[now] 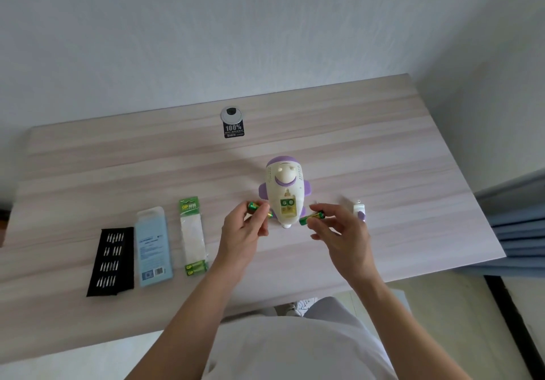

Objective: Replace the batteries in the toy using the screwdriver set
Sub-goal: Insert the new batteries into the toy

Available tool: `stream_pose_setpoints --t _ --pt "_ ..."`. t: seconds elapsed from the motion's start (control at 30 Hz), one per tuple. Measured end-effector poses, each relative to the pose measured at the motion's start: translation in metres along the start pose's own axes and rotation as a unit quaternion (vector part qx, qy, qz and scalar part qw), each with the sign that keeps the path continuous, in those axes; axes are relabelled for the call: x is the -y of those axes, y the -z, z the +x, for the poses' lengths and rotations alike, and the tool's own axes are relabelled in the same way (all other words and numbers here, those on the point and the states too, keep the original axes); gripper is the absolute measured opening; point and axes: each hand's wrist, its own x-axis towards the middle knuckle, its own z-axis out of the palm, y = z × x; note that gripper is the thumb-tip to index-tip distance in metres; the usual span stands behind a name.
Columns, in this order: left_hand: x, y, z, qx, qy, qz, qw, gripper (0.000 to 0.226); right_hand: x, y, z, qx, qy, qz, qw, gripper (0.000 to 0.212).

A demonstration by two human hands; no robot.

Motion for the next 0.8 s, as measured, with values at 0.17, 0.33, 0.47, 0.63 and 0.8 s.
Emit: stream_pose_setpoints --t 0.17,0.33,0.47,0.63,0.8 --pt "0.007 0.002 0.01 0.034 -0.126 0.132 0.983 0.011 -0.003 -0.003 0.004 0.006 0.015 -0.029 0.999 0.034" --pt "0.01 -0.006 0.014 0.0 -0.182 0.158 0.971 0.023 -0.011 -0.004 0.017 -0.021 0.009 -0.042 0.999 0.029" --pt "0.021 -0.008 0.018 0.021 -0.238 0.19 0.952 0.016 -0.019 -0.009 0.023 -0.016 0.036 -0.063 0.997 0.02" --pt "0.032 -0.011 0.02 -0.001 -0.323 0.241 0.915 0.019 -0.033 -0.018 0.025 -0.037 0.129 -0.118 0.984 0.023" --pt "0.04 -0.013 0.022 -0.016 -0.352 0.294 0.888 0.021 -0.045 -0.026 0.023 -0.055 0.168 -0.149 0.973 0.022"
